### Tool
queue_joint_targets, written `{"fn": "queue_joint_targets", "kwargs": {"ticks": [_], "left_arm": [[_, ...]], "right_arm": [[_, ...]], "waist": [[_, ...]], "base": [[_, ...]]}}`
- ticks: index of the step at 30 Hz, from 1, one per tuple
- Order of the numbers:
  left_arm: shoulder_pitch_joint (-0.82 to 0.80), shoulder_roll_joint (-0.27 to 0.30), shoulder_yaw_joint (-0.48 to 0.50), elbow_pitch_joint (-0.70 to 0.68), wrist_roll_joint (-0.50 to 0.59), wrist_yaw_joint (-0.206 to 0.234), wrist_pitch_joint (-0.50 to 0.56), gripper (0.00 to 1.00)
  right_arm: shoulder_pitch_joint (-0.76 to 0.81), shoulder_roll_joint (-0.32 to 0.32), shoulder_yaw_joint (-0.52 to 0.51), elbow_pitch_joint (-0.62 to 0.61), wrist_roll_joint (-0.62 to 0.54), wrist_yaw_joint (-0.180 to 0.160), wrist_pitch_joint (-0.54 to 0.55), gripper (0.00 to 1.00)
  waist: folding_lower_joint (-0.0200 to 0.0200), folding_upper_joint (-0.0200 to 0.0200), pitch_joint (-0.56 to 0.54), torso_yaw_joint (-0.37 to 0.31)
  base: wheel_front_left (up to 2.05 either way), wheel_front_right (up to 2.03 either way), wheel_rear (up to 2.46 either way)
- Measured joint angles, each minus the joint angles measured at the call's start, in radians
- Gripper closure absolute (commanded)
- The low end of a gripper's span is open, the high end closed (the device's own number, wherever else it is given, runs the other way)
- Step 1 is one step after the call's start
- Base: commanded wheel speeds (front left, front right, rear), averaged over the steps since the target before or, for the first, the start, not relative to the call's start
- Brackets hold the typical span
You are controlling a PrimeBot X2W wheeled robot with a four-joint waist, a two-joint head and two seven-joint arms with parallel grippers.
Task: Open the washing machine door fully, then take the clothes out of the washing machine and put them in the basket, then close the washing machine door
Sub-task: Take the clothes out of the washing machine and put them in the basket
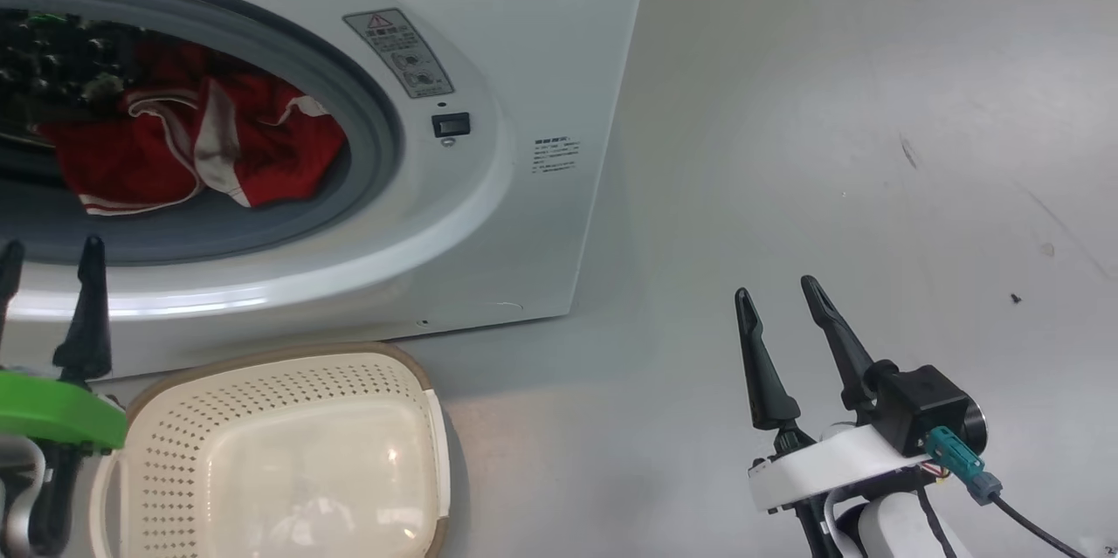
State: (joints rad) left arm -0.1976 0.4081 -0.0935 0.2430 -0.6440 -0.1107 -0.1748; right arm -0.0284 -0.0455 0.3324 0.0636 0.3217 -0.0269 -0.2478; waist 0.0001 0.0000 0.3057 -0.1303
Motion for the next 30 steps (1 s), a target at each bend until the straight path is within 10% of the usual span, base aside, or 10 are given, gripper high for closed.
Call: {"fn": "queue_joint_targets", "kwargs": {"ticks": [30], "left_arm": [[-0.295,0.093,0.063,0.238,-0.066,0.058,0.239,0.00]], "right_arm": [[-0.047,0.000,0.120,-0.038,0.030,-0.057,0.000,0.00]], "waist": [[0.0000,0.0000,0.163,-0.213]], "base": [[0.00,0.00,0.00]]}}
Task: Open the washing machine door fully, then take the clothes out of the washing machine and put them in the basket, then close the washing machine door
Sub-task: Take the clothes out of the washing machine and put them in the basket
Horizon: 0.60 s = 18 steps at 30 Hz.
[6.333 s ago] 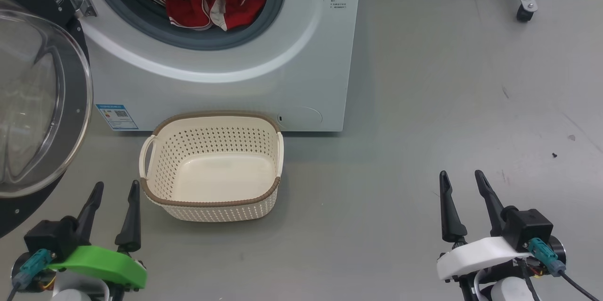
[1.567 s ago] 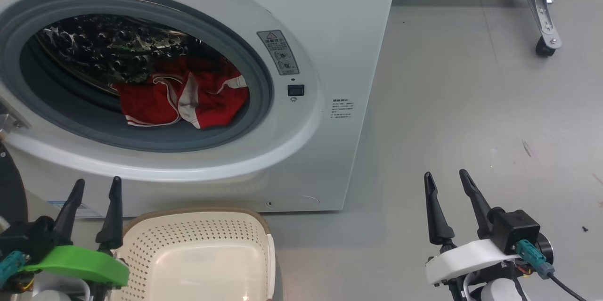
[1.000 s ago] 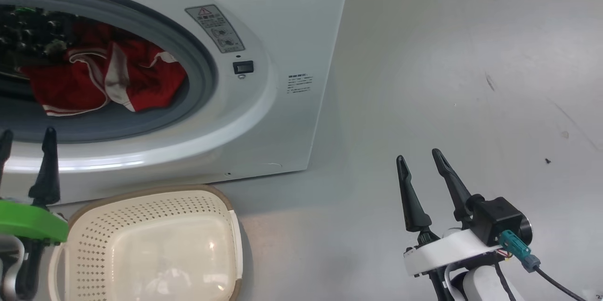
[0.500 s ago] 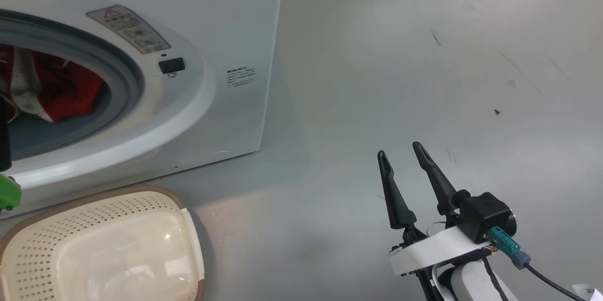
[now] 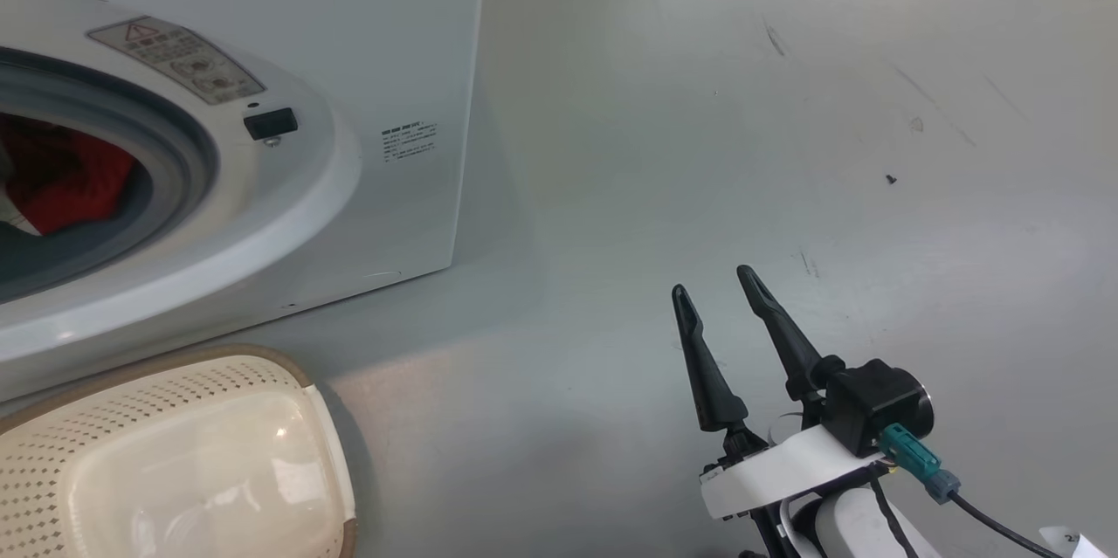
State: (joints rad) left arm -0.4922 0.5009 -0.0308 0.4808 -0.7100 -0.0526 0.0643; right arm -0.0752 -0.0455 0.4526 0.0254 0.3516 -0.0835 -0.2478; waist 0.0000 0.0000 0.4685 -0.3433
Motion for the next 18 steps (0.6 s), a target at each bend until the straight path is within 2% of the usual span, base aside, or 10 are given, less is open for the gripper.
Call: {"fn": "queue_joint_targets", "kwargs": {"ticks": [11,18], "left_arm": [[-0.107,0.050,-0.002,0.089,-0.004,0.005,0.069,0.00],[-0.146,0.059,-0.015,0.142,0.002,0.005,0.100,0.00]], "right_arm": [[-0.030,0.000,0.026,-0.013,0.000,-0.016,0.000,0.00],[-0.040,0.000,0.033,-0.020,0.006,-0.024,0.000,0.00]], "waist": [[0.0000,0.0000,0.038,-0.030],[0.0000,0.0000,0.054,-0.044]], "base": [[0.00,0.00,0.00],[0.00,0.00,0.00]]}}
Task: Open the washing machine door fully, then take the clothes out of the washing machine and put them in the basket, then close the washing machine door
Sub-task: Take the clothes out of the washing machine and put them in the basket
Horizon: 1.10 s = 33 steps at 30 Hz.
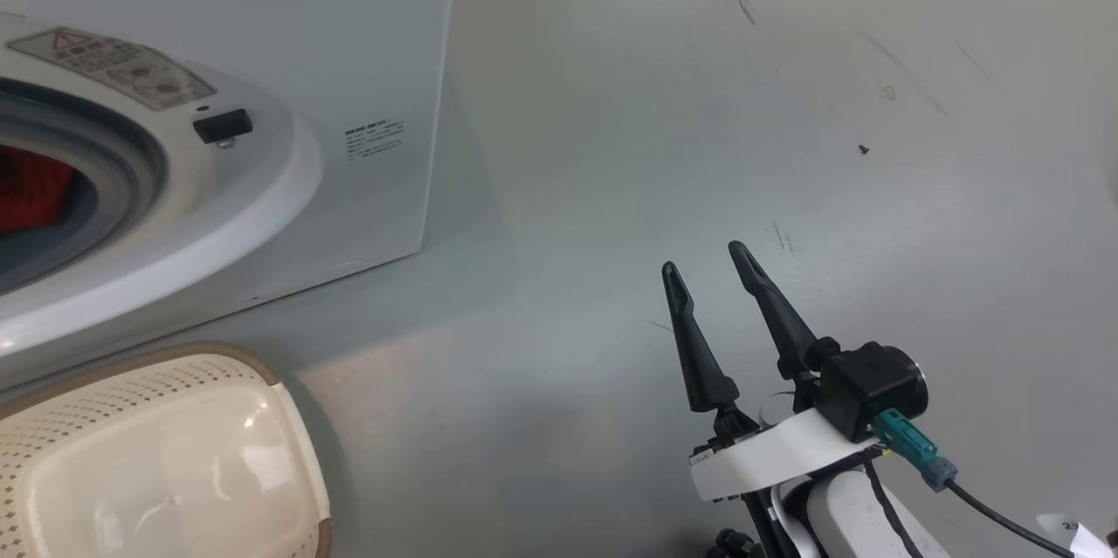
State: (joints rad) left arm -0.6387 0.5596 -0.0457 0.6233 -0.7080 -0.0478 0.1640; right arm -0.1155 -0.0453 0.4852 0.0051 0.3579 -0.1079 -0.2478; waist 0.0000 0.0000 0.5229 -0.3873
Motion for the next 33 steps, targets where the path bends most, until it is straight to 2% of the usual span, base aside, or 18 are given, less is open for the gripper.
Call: {"fn": "queue_joint_targets", "kwargs": {"ticks": [9,10,11,12,13,19,26,33], "left_arm": [[-0.048,0.007,-0.005,0.056,0.007,0.003,0.009,0.00],[-0.053,0.007,-0.006,0.064,0.007,0.003,0.013,0.23],[-0.057,0.007,-0.009,0.073,0.007,0.003,0.016,0.67],[-0.059,0.007,-0.011,0.078,0.007,0.003,0.017,0.94],[-0.061,0.007,-0.012,0.082,0.007,0.003,0.017,1.00],[-0.071,-0.003,-0.027,0.111,0.018,0.001,0.004,1.00],[-0.089,-0.024,-0.051,0.118,0.037,-0.029,-0.066,1.00],[-0.090,-0.079,-0.072,0.126,0.049,-0.047,-0.149,1.00]], "right_arm": [[-0.001,0.000,0.002,-0.002,0.001,-0.002,0.000,0.00],[-0.001,0.000,0.002,-0.002,0.001,-0.008,0.000,0.00],[-0.002,0.000,0.002,-0.002,0.001,-0.008,0.000,0.00],[-0.004,0.000,0.002,-0.002,0.001,-0.008,0.000,0.00],[-0.005,0.000,0.003,-0.003,0.001,-0.008,0.000,0.00],[-0.011,0.000,-0.002,-0.003,0.001,-0.009,0.000,0.00],[-0.025,0.000,-0.020,0.000,0.001,-0.010,0.000,0.00],[-0.026,0.000,-0.044,0.022,0.001,-0.010,0.000,0.00]], "waist": [[0.0000,0.0000,0.012,-0.006],[0.0000,0.0000,0.013,-0.006],[0.0000,0.0000,0.014,-0.006],[0.0000,0.0000,0.014,-0.006],[0.0000,0.0000,0.014,-0.006],[0.0000,0.0000,0.011,0.002],[0.0001,0.0000,-0.012,0.025],[0.0000,0.0000,-0.051,0.060]], "base": [[0.00,0.00,0.00],[0.00,0.00,0.00],[0.00,0.00,0.00],[0.00,0.00,0.00],[0.00,0.00,0.00],[0.00,0.00,0.00],[0.00,0.00,0.00],[0.00,0.00,0.00]]}}
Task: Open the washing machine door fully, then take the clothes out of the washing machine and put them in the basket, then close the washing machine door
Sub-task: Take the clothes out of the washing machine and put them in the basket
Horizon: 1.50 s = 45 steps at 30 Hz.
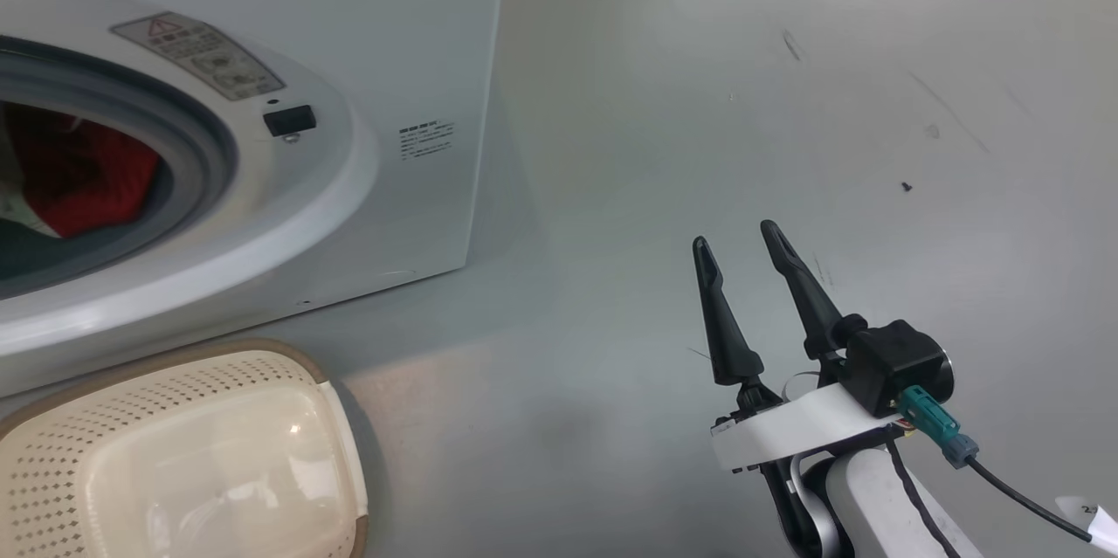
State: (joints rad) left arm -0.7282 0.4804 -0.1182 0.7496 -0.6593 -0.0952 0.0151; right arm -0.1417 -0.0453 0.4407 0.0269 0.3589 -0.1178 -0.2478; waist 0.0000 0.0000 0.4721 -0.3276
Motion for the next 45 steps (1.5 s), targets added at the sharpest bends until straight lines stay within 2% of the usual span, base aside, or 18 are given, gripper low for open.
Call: {"fn": "queue_joint_targets", "kwargs": {"ticks": [12,22,31,34,45], "left_arm": [[0.038,-0.102,-0.077,0.001,0.003,-0.025,-0.117,1.00],[0.125,-0.157,-0.136,-0.015,0.002,-0.029,-0.186,1.00],[0.225,-0.167,-0.191,-0.051,0.002,-0.029,-0.224,1.00],[0.254,-0.167,-0.208,-0.081,0.002,-0.029,-0.237,1.00],[0.313,-0.148,-0.205,-0.224,0.002,-0.029,-0.263,1.00]], "right_arm": [[0.000,-0.002,-0.063,0.051,-0.017,0.000,-0.001,0.00],[0.011,-0.012,-0.087,0.089,-0.017,0.007,-0.001,0.00],[0.046,-0.016,-0.100,0.116,-0.013,0.037,-0.001,0.00],[0.057,-0.016,-0.106,0.119,-0.008,0.038,-0.001,0.00],[0.090,-0.016,-0.116,0.125,-0.006,0.065,-0.001,0.00]], "waist": [[0.0000,0.0000,-0.086,0.104],[0.0000,0.0000,-0.176,0.199],[0.0000,0.0000,-0.268,0.258],[0.0000,0.0000,-0.295,0.271],[0.0000,0.0000,-0.352,0.312]], "base": [[0.00,0.00,0.00],[0.00,0.00,0.00],[0.00,0.00,0.00],[0.00,0.00,0.00],[0.00,0.00,0.00]]}}
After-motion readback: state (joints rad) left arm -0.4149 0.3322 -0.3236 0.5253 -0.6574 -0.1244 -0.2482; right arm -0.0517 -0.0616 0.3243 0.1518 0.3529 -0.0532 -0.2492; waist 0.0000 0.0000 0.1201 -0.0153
